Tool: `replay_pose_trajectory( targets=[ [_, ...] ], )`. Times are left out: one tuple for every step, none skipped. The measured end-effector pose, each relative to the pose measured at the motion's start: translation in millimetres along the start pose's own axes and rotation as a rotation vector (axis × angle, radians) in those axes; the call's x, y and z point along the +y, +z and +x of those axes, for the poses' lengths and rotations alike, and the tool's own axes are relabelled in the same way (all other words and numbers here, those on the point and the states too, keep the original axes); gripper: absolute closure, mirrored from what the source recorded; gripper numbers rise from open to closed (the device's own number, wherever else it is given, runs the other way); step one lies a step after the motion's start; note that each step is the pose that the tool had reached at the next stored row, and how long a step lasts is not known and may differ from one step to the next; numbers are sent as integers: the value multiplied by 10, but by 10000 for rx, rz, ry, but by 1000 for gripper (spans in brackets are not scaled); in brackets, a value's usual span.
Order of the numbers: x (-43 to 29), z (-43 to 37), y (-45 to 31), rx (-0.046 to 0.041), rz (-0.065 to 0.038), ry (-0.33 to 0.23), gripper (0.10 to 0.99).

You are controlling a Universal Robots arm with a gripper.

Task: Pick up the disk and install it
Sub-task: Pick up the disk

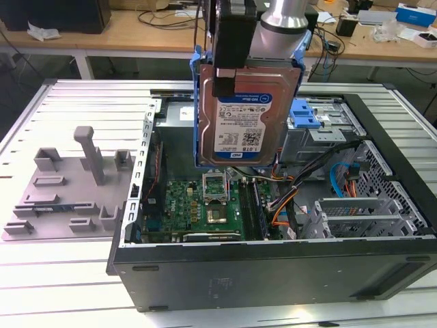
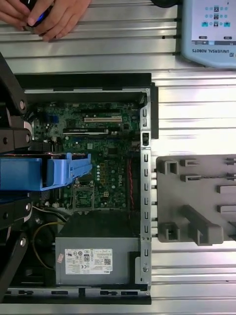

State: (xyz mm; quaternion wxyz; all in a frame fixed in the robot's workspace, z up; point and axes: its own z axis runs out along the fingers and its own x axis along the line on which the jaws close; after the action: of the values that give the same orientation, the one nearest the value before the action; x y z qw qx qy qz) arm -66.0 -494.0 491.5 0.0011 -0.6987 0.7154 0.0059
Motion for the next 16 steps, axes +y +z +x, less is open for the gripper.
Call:
replay_pose_trajectory(
  targets=[
    [-9, 3, 0, -19, -3, 14, 722],
    [-18, 5, 0, -37, -6, 24, 722],
    [-29, 9, 0, -61, -11, 36, 722],
    [-39, 11, 0, -80, -15, 45, 722],
    [-80, 22, 0, -137, -32, 53, 722],
    [-114, 31, 0, -152, -39, 54, 722],
    [-167, 45, -1, -161, -45, 52, 722],
    [-208, 58, -1, -174, -50, 53, 722],
    [-242, 68, -1, -187, -55, 54, 722],
    [-278, 79, -1, -202, -61, 54, 722],
    [-312, 89, -1, -216, -66, 53, 722],
    [-336, 96, -1, -227, -71, 53, 722],
    [-381, 109, -1, -249, -80, 54, 722],
    [-430, 123, -1, -273, -91, 54, 722],
    [-475, 135, -1, -291, -101, 52, 722],
    [-527, 150, -2, -307, -112, 54, 722]
  ],
)
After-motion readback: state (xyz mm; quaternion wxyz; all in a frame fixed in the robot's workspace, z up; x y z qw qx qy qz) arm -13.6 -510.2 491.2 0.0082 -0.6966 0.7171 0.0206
